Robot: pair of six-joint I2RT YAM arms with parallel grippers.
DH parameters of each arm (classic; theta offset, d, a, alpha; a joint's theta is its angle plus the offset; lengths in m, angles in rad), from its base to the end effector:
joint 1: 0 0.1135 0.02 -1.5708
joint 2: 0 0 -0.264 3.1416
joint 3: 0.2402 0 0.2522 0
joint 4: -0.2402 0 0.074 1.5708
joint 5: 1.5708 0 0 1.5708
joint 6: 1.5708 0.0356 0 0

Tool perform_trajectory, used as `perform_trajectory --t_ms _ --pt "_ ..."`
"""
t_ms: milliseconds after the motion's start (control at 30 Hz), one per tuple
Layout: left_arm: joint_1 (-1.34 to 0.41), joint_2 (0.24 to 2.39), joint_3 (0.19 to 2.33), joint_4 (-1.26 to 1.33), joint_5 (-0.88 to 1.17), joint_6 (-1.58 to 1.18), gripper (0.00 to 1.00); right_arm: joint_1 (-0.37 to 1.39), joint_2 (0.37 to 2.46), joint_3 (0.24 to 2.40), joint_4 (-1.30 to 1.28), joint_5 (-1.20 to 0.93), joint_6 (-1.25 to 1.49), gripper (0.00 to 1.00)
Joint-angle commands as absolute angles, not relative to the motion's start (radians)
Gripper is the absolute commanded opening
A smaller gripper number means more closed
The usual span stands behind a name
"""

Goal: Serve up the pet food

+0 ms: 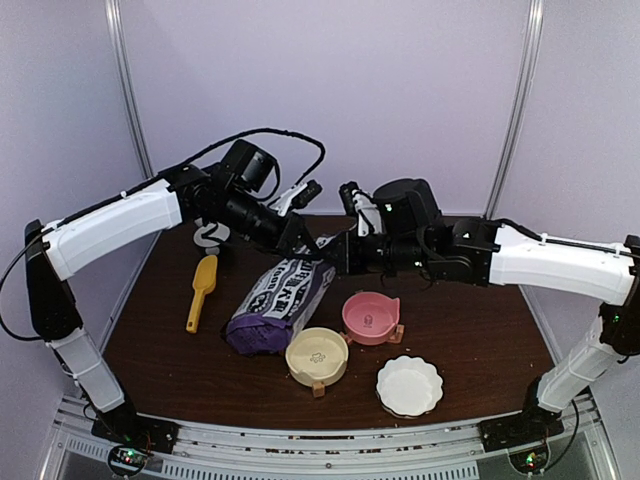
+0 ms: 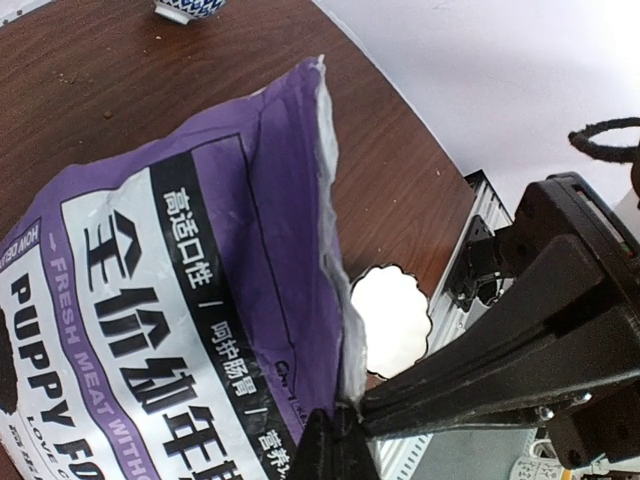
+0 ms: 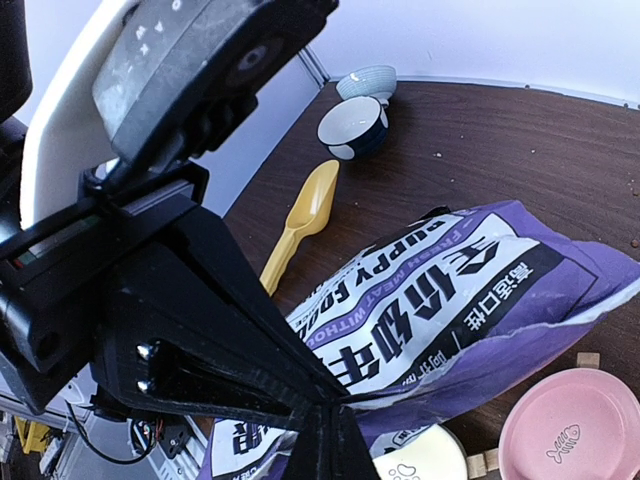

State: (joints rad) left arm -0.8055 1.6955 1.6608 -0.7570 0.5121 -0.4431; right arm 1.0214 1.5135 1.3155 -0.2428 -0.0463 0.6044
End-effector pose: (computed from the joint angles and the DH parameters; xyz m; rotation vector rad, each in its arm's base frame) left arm 0.2462 -0.2815 0.3522 0.7306 2.4639 -1.1559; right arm 0.1845 0.3044 0.3410 -0.4832 2.1293 1.0399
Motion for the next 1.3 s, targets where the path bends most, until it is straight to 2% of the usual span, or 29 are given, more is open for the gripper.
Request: perform_trajectory --t_ms 0,200,433,467,500,567,700,733,933,1100,1267 --pt "-0.829 1.710 1.670 -0.765 0.568 -0.413 0.00 1.030 1.476 1.311 -0.209 -0.028 0.597 0.00" --pt "-0.831 1.627 1.630 -0.706 0.331 -0.404 0.00 1.029 1.450 1.305 -0.272 0.038 0.634 0.00" --pt "-0.833 1.553 1.516 -0.489 0.367 -0.426 0.00 1.031 1.388 1.251 -0.299 0.053 0.681 0.00" --pt "-0.832 1.552 1.503 -0.471 0.384 -0.424 0.00 1.029 1.375 1.243 -0.294 0.054 0.686 0.03" --pt "-0.831 1.552 1.493 -0.450 0.408 -0.425 0.00 1.028 1.361 1.233 -0.285 0.054 0.694 0.09" --pt "-0.834 1.551 1.478 -0.414 0.458 -0.426 0.00 1.027 1.333 1.216 -0.270 0.060 0.712 0.31" --pt "-0.839 1.549 1.470 -0.399 0.503 -0.409 0.00 1.019 1.296 1.189 -0.240 0.075 0.764 0.56" --pt "-0.840 1.550 1.468 -0.402 0.510 -0.402 0.00 1.018 1.294 1.186 -0.233 0.080 0.782 0.59" --pt "-0.848 1.550 1.454 -0.410 0.548 -0.384 0.00 1.016 1.319 1.178 -0.189 0.087 0.850 0.58" --pt "-0.856 1.549 1.450 -0.410 0.552 -0.380 0.00 1.016 1.351 1.180 -0.166 0.093 0.874 0.45" --pt "-0.861 1.548 1.450 -0.410 0.545 -0.377 0.00 1.016 1.384 1.181 -0.168 0.097 0.891 0.39"
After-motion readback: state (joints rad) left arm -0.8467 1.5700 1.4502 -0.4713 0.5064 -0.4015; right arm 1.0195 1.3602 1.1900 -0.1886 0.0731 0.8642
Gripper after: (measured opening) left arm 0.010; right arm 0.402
